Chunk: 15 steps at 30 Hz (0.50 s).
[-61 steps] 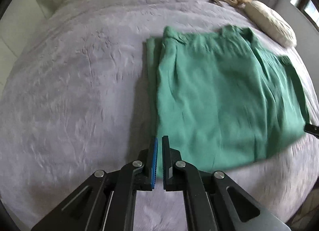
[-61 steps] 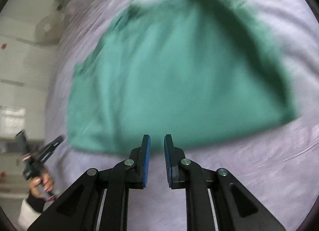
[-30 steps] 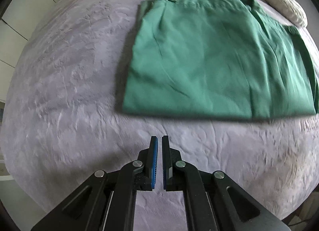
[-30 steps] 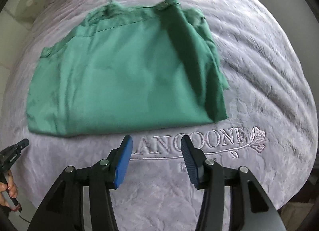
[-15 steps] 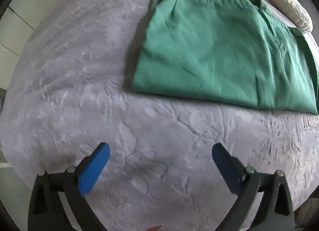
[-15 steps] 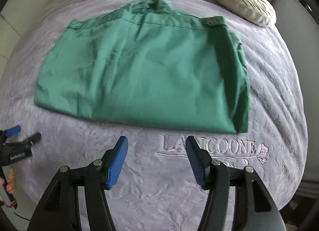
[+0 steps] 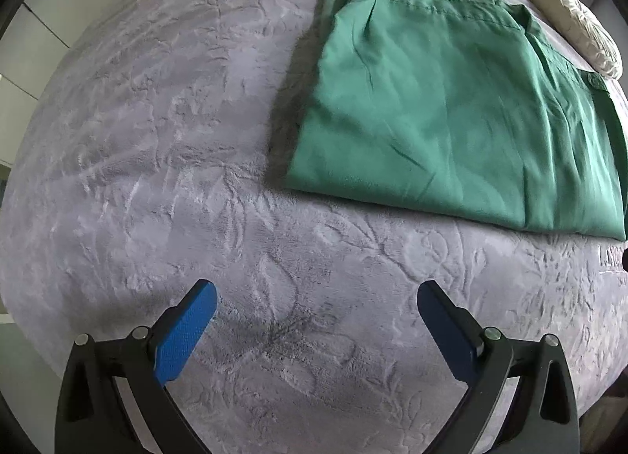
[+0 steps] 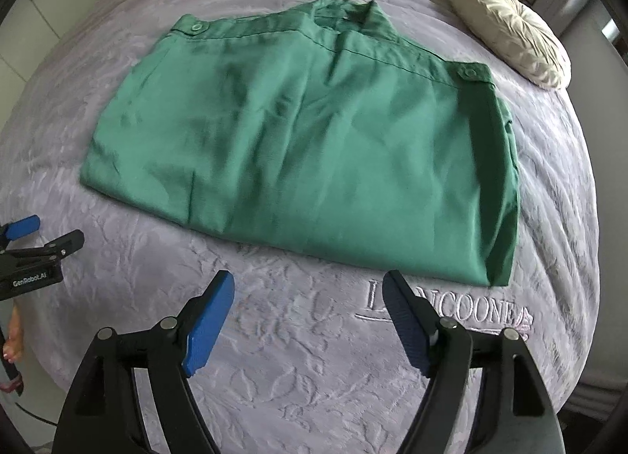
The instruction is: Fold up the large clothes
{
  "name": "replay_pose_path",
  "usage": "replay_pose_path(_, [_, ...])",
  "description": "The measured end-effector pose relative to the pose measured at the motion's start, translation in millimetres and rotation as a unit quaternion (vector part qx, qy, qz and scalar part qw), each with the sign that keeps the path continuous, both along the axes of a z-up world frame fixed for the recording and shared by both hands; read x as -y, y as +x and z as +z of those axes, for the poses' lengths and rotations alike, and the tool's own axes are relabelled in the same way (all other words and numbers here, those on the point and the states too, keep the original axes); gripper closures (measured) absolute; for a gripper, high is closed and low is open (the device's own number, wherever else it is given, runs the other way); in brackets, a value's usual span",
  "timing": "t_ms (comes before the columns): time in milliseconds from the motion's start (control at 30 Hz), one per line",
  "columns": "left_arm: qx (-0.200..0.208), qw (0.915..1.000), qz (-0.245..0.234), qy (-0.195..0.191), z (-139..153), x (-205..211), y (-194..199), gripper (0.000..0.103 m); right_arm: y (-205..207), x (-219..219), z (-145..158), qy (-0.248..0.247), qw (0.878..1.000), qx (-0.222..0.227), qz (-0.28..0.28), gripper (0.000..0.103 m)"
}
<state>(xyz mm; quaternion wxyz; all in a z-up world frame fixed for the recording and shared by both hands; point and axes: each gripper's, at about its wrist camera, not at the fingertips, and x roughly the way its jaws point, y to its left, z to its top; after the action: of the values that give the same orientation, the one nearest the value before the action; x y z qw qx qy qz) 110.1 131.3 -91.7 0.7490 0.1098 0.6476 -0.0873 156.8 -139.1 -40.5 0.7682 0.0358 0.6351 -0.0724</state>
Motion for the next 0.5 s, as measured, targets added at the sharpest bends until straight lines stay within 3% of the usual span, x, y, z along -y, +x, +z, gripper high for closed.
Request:
replay_pose_path(333, [-0.014,0.9997,0.002,-0.018,-8.3,-7.3,10.0,0.001,13.6,-17.4,-9.6,-0.056,0.998,-0.009,0.009,0.015])
replay_pose_path(500, [-0.009,0.9998,-0.004,-0.017,-8.8,-10.1,12.8,0.001,18.8,-22.7,-16.4,-0.062,0.998,-0.020,0.015,0.015])
